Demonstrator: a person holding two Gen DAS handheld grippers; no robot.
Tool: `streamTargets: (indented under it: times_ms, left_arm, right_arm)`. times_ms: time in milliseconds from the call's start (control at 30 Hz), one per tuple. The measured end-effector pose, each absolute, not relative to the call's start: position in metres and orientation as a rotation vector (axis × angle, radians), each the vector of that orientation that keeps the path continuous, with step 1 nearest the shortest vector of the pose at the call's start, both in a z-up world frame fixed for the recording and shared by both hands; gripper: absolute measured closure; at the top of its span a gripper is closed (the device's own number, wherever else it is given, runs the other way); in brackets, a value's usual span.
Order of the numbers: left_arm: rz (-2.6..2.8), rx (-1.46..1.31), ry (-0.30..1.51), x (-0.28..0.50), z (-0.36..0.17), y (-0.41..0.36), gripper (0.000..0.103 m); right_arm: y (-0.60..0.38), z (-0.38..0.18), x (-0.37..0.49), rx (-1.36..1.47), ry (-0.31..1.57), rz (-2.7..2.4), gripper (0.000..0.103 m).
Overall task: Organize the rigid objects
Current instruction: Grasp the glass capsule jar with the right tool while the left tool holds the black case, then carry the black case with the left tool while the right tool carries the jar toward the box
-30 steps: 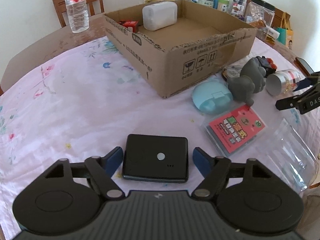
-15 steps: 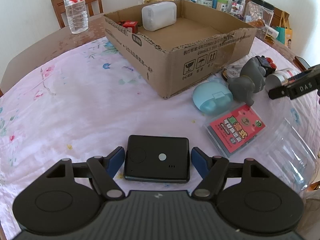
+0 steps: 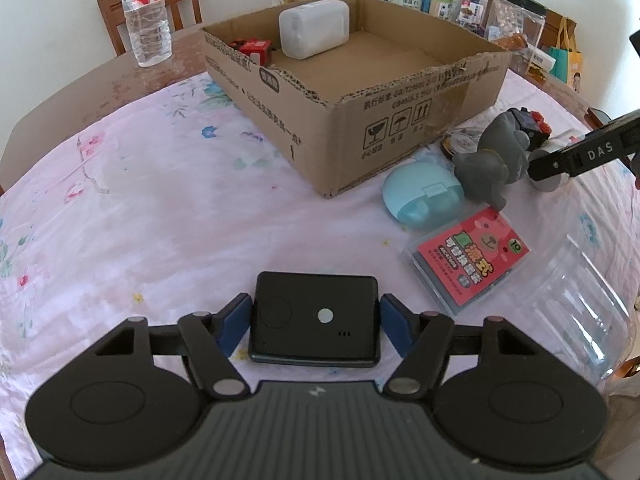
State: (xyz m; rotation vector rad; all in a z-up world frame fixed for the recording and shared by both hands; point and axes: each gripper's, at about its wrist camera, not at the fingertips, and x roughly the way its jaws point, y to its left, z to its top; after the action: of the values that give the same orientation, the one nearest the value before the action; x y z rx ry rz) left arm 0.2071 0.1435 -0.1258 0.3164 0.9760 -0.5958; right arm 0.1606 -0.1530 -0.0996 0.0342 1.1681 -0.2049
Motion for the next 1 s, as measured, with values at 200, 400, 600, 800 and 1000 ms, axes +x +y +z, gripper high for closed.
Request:
streamTargets:
  times_ms: [200,400,600,800,1000]
  left_arm:
    - [-0.591,0.328,0.997,0.209,-0.123,0.141,0.034]
    - [-0.598,0.323,1.010,0.210,-0.115,0.142,0.034]
    - [-0.617,0.326,1.012,0.206,-0.095,0.143,0.034]
    - [-0.644,0.302,0.988,0.205,-0.060,0.139,0.034]
    - [-0.662,0.276,0.903,0.216,-0.023,0.124,0.034]
  right_arm:
    - [-0.151,-0.097,0.161,0.010,1.190,-0.161,0.007]
    - [-0.150,-0.084,0.158,-0.051,1.184,-0.113,0.007]
    - [-0.151,-0.063,0.156,-0.091,1.163,-0.037,0.007]
    - [-0.148,-0.034,0.158,-0.105,1.126,0.059,0.007]
    - [-0.146,-0.007,0.170,-0.143,1.059,0.131,0.007]
